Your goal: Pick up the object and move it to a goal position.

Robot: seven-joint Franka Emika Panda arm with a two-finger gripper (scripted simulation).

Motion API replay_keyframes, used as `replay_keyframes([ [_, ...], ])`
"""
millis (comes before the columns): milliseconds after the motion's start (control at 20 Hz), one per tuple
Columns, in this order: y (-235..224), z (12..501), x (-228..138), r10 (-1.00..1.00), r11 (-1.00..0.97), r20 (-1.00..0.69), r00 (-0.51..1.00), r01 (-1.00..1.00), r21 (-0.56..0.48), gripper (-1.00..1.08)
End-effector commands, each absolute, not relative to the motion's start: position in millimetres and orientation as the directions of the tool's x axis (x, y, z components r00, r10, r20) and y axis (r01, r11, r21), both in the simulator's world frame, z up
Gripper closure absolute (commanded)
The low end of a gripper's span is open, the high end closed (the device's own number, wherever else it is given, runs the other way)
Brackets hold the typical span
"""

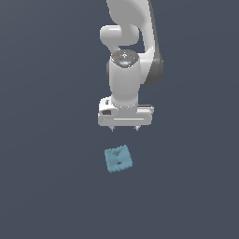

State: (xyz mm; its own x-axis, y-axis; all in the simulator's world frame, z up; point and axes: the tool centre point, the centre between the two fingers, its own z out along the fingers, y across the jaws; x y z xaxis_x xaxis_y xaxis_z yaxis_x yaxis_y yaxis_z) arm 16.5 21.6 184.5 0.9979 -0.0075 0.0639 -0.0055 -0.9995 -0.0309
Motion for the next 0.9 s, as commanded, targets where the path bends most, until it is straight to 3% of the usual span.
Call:
replay_keyframes([
  [0,21.5,184.5,16.6,-0.007,-1.0,0.064,0.998,-0.006,-0.031,-0.92],
  [850,46.0,203.2,25.4,0.017,-0.999,0.099,0.995,0.022,-0.048,-0.92],
])
